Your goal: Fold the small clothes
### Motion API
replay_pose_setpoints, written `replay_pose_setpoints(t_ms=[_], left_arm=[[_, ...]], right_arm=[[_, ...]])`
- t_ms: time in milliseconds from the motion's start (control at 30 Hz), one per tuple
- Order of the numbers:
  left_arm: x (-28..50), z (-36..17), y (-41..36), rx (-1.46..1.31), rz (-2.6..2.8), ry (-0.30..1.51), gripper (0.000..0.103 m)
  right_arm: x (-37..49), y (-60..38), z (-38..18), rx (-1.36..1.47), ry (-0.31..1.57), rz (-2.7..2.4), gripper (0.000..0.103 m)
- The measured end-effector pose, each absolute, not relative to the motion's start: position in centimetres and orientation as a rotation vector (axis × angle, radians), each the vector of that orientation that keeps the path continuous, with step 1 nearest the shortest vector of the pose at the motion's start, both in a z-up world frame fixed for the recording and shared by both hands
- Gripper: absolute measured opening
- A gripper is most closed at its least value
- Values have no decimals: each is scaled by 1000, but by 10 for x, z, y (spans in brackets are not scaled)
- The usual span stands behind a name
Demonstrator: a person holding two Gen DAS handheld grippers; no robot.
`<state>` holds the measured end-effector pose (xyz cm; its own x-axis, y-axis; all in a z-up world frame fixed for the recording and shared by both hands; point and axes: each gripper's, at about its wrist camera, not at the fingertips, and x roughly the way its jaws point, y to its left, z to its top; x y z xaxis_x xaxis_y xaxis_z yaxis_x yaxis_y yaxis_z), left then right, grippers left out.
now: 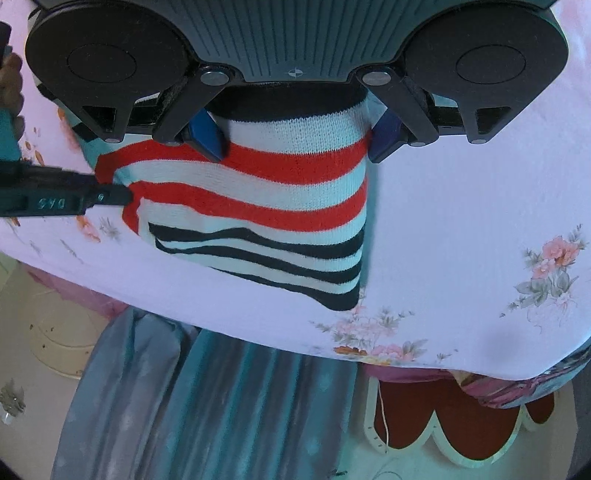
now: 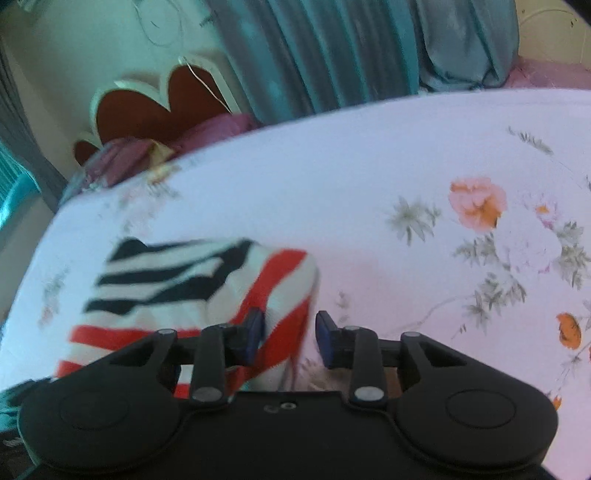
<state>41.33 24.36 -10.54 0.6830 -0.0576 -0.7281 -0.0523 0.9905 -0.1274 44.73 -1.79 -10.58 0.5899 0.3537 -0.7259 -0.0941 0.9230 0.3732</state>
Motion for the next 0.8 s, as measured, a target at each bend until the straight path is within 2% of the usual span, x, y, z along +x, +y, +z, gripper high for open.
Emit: replay_pose_setpoints(t_ms=[333, 467, 800], left_arm=[[357, -87, 243, -93, -28, 788, 83], [350, -104, 246, -108, -41, 821, 83], [326, -110, 249, -96, -85, 854, 83]], right_arm=[[371, -20, -75, 291, 856, 392, 33], [348, -14, -82, 224, 862, 343, 25], [313, -9, -83, 242, 886, 281, 21]])
